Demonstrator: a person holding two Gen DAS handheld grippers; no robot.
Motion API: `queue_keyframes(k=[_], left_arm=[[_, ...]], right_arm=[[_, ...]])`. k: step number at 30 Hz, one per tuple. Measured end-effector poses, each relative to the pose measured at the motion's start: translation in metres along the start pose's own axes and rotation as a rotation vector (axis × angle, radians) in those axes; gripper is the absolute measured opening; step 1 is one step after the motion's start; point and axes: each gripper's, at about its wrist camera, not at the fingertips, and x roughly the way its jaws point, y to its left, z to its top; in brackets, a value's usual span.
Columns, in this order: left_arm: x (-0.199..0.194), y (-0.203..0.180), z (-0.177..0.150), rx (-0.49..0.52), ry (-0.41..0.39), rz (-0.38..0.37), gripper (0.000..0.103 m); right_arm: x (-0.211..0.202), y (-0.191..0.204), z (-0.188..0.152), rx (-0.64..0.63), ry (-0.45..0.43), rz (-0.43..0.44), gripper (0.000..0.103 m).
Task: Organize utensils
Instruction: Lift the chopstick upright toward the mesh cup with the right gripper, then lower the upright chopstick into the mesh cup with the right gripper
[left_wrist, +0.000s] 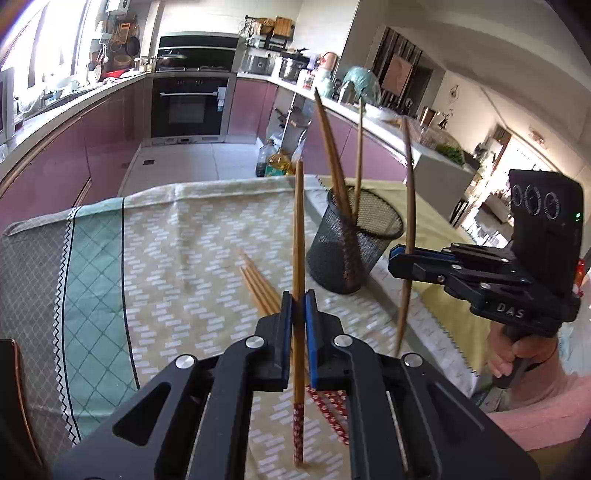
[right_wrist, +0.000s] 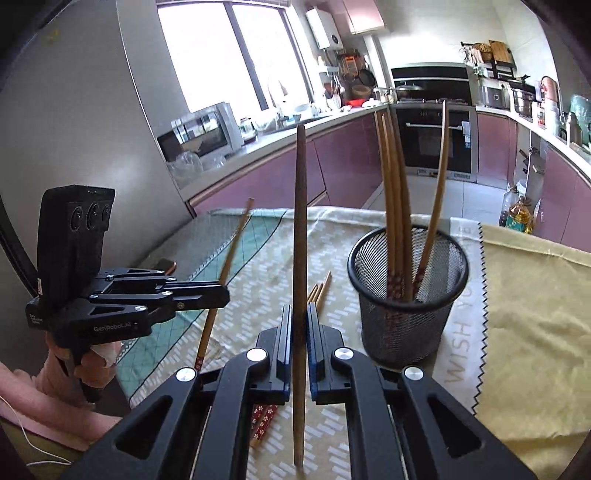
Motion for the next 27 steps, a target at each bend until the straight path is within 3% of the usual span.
queue_keyframes(k=[11, 27], left_arm=[[-0.045, -0.008, 0.023, -0.009, -0.123, -0.091, 0.007], [-0.046, -0.029, 0.082, -0.007, -0.238, -0.16, 0.007]], right_arm=[[-0.027, -0.008, 0.022, 0.003, -0.097, -0.006, 0.006], [-0.065, -0.019, 0.059, -0.048, -0.207, -0.056, 0.006]])
